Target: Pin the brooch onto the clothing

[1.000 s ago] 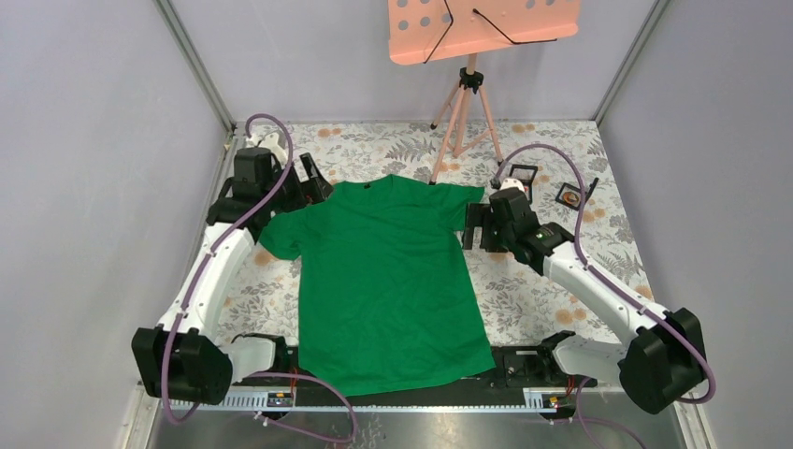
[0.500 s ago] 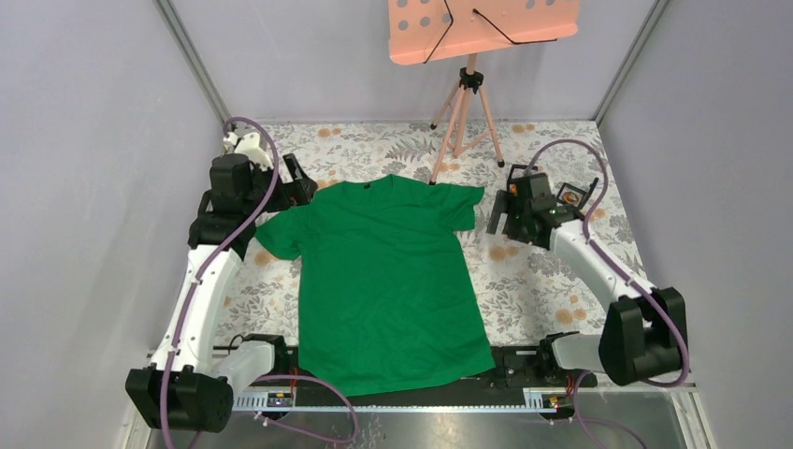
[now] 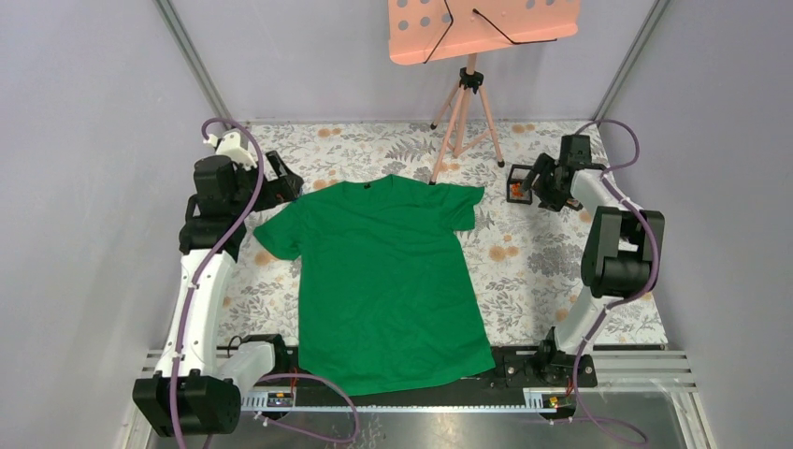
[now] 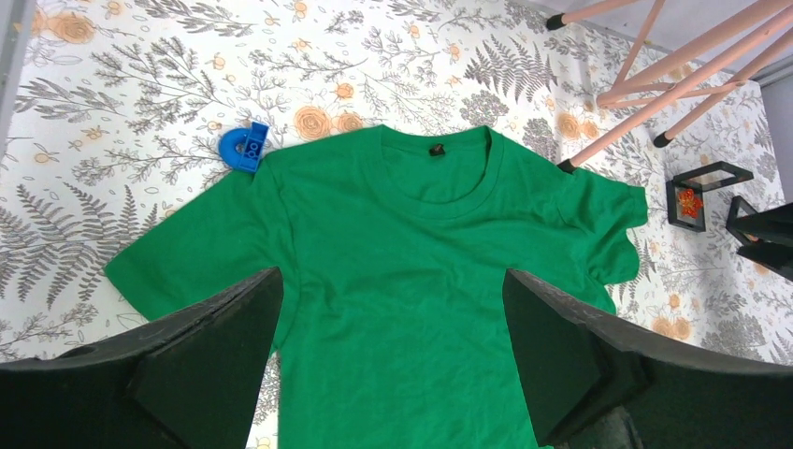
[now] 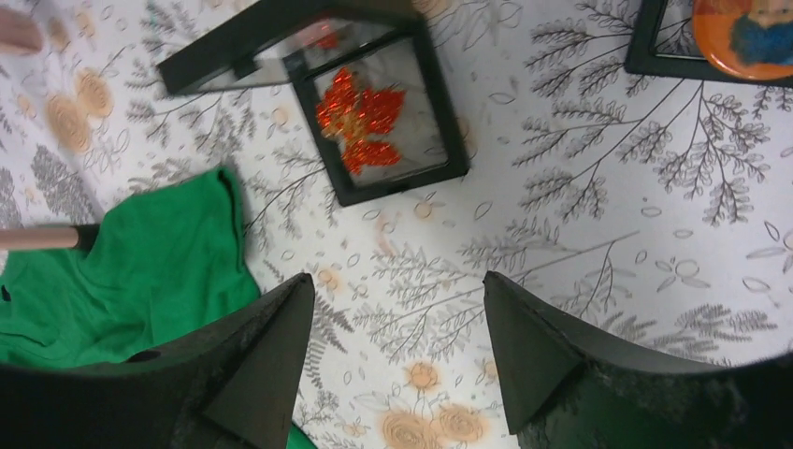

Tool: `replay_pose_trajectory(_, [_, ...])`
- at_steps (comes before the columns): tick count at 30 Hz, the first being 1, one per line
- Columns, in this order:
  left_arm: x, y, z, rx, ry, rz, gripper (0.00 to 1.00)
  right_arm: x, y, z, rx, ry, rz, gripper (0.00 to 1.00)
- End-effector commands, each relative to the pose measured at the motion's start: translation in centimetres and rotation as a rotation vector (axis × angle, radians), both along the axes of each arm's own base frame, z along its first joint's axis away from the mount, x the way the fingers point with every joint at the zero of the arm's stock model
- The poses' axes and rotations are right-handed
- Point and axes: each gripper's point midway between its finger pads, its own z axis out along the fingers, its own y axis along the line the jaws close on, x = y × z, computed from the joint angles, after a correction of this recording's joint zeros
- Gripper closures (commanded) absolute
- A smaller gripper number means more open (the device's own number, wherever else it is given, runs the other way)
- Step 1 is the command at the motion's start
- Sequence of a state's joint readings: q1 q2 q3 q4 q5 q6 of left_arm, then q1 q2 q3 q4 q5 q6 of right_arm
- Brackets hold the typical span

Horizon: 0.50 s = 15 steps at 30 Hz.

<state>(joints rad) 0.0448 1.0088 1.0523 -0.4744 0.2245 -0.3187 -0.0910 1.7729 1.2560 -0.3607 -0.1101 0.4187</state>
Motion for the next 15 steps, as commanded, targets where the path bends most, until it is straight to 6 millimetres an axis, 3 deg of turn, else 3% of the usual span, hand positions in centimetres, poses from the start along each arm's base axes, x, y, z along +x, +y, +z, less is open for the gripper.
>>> replay_pose_trajectory(1, [1.0,-0.3,1.7,-0.026,-0.061,-0.025,0.05,2.9,0.3,0.6,0.128,-0.050,-0.001,0.27])
replay_pose_trajectory(9, [1.0,-0.2,1.6,-0.037,-0.056,-0.032,0.05,5.7,0.4,-0.6,0.195,-0.082,-0.035,0.36])
replay_pose_trajectory(15, [0.9,0.0,1.6,-0.031,-0.055,-0.026,0.06,6.6,-0.1,-1.7,0.208,-0.070,-0.088,0.45])
